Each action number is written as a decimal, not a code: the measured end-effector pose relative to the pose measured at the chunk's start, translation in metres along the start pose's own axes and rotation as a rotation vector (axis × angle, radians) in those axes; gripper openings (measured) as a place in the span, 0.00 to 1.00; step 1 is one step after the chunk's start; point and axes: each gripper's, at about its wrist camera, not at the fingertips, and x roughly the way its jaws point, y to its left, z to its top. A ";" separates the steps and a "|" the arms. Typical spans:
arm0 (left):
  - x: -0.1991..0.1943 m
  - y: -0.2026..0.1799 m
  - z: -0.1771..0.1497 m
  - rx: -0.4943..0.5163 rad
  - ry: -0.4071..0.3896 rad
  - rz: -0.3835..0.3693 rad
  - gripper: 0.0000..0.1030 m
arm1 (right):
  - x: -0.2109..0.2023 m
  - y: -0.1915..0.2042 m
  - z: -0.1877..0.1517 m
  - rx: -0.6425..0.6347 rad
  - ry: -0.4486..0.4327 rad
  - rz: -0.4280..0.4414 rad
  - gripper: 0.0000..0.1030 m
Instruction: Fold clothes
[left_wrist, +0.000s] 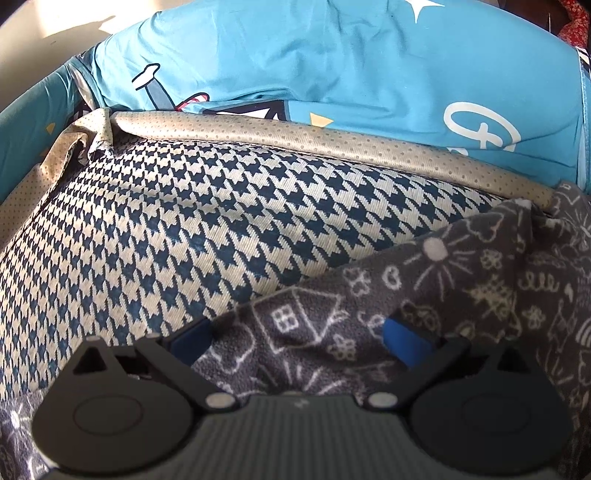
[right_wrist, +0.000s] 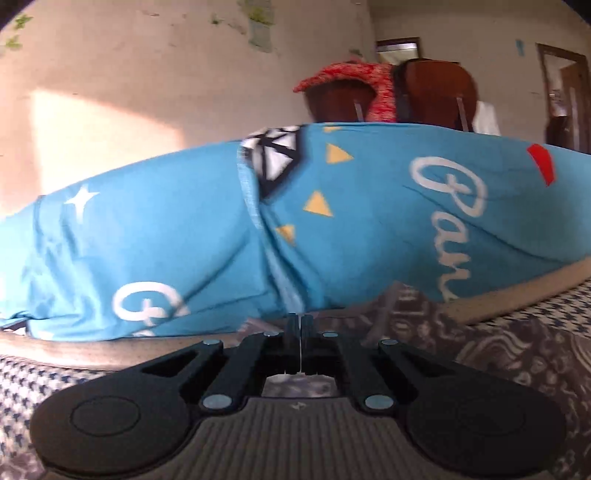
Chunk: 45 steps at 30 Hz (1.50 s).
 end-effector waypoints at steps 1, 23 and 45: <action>0.000 0.000 0.000 0.001 0.000 0.000 1.00 | 0.002 0.004 -0.001 -0.012 0.009 0.012 0.07; -0.002 -0.001 0.001 0.006 -0.011 0.000 1.00 | 0.037 0.033 -0.014 -0.115 0.064 -0.031 0.10; -0.030 -0.002 0.004 -0.006 -0.089 0.043 1.00 | -0.042 -0.017 -0.005 -0.038 0.061 0.029 0.34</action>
